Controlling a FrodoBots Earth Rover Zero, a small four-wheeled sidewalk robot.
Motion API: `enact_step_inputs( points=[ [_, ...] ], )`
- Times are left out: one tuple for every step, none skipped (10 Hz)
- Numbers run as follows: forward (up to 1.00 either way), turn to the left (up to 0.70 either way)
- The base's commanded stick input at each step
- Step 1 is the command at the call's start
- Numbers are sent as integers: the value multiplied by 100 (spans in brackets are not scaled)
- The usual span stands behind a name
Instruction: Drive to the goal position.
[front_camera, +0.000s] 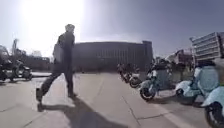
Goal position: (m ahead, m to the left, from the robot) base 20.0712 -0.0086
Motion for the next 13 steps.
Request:
enact_step_inputs(
  points=[
    [50,0],
    [50,0],
    [50,0],
    [50,12],
    [50,43],
    [50,50],
    [50,39],
    [50,0],
    [50,0],
    [50,0],
    [50,0],
    [50,0],
    [50,0]
  ],
)
